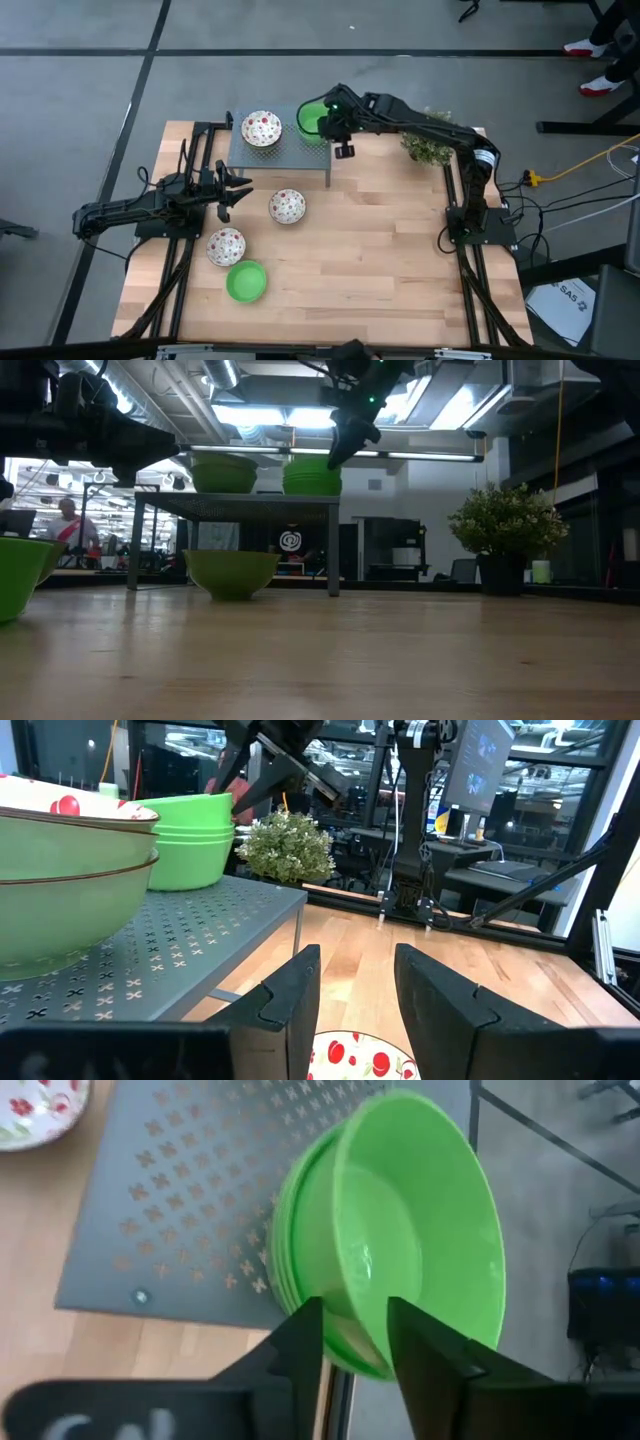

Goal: Pick & Place Mini bowls
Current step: Stack the green bowl on top of the green bowl on the shelf, then stack the white bowl on top of the white bowl on the shelf

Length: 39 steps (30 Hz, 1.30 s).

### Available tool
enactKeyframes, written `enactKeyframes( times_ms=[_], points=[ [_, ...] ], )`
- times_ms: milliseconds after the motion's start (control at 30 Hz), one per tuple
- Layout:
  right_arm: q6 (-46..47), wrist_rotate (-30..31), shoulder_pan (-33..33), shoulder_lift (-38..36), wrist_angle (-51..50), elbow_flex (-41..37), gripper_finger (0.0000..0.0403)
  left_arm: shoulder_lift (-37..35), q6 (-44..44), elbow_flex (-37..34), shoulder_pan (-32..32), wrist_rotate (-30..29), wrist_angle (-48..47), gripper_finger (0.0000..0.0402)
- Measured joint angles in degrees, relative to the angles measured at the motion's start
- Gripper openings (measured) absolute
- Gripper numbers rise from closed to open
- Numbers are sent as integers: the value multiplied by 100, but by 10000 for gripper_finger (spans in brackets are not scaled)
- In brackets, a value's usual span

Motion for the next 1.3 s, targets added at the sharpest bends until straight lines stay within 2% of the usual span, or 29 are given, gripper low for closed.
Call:
enactKeyframes(
  times_ms=[400,633,833,967,1133,1300],
  points=[
    [-5,-22,-1,-15,-600,600,182,0,0,0,1,0,0,125],
    [-46,-173,4,-23,-1274,977,188,0,2,0,1,0,0,125],
    [-27,-434,4,-25,-1271,1010,188,0,1,0,0,0,0,125],
    [1,-559,30,-14,-1041,1010,178,0,0,0,1,0,0,125],
    [-2,-603,85,12,-873,1010,143,0,2,0,1,0,0,125],
    [86,-379,55,12,-1810,1012,106,0,2,0,0,0,0,125]
  ],
)
